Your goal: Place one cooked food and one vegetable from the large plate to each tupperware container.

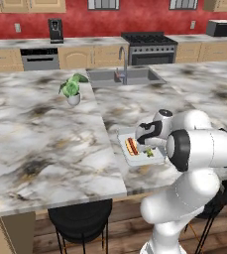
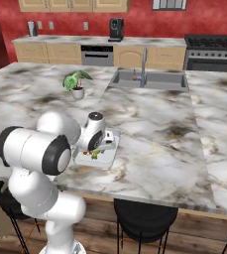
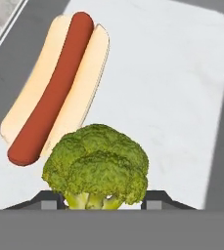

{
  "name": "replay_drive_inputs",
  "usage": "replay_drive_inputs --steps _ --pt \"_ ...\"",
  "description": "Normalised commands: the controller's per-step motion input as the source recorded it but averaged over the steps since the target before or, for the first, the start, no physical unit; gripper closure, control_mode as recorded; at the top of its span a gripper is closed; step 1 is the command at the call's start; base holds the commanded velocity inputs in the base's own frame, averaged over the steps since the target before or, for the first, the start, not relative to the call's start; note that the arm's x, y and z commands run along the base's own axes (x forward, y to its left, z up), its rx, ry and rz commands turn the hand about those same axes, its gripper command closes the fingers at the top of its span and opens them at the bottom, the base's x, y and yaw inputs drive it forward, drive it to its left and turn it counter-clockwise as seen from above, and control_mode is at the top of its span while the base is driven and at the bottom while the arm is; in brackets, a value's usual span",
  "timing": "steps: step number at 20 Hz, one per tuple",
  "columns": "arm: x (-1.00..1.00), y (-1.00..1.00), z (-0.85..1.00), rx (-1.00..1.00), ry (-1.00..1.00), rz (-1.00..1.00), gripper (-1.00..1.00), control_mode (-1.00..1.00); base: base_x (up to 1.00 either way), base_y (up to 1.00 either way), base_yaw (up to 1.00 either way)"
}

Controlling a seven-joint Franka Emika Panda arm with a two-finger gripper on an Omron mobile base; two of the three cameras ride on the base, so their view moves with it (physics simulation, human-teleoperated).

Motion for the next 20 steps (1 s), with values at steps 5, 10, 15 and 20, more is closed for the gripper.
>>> replay_drive_inputs --steps 5,10,15,20 --pt "0.48 0.0 -0.15 0.0 0.02 0.0 1.0 -1.0 0.0 0.0 0.0" --pt "0.5 0.0 -0.28 0.0 0.0 0.0 -1.0 -1.0 0.0 0.0 0.0" --pt "0.23 0.0 -0.15 0.0 0.0 0.0 -1.0 -1.0 0.0 0.0 0.0" --pt "-0.01 0.0 0.02 0.0 0.0 0.0 -1.0 -1.0 0.0 0.0 0.0"
